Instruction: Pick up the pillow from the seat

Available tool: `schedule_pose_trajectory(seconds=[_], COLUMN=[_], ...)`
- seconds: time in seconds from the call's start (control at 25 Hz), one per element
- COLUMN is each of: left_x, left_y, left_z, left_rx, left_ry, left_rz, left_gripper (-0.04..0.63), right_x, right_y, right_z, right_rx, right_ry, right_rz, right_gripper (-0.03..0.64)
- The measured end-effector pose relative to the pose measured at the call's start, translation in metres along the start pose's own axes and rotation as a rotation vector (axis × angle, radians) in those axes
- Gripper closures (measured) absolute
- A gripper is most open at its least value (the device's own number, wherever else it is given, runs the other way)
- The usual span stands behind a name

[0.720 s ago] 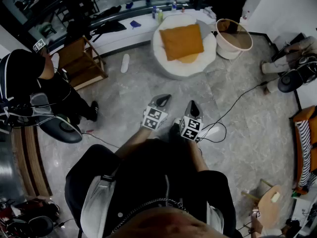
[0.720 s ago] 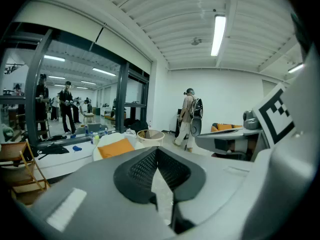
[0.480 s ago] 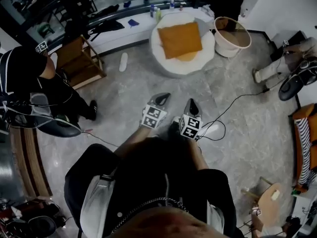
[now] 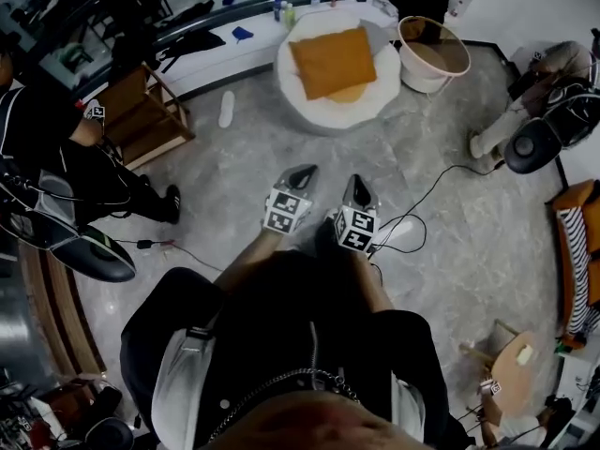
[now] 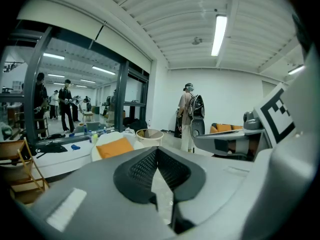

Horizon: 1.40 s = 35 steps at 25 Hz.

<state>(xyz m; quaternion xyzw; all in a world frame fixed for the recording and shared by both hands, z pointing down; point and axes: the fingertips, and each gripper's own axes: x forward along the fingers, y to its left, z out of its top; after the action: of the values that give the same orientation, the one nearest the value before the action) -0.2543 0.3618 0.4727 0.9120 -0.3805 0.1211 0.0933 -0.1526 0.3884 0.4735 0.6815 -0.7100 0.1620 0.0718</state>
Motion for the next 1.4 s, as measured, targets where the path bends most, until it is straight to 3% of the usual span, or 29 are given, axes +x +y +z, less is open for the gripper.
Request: schedule_pose_trajectory(seconds=[0.68,1.16,1.4], left_x=[0.077,0.168,0.199], left_y=[0.015,0.023,0.031], left_z=[0.025,0.046,0.065], left_rx=[-0.003,-0.019,-0.021], left_ry=[0.023,0.087,0.081], left_rz=[0.017,0.044,0.091], left_gripper=[0.584,0.584,0.584], right_x=[0.072,0.147,0.178], right_y=[-0.046,-0.115,-0.140], right_z=[0.039,0.072,0.093], right_rx=[0.016,0.046,0.024], right_ry=[-0.016,0.009,0.018], right_rz=[0.015,0.026,0.077], right_gripper=[0.614,0.614,0.614])
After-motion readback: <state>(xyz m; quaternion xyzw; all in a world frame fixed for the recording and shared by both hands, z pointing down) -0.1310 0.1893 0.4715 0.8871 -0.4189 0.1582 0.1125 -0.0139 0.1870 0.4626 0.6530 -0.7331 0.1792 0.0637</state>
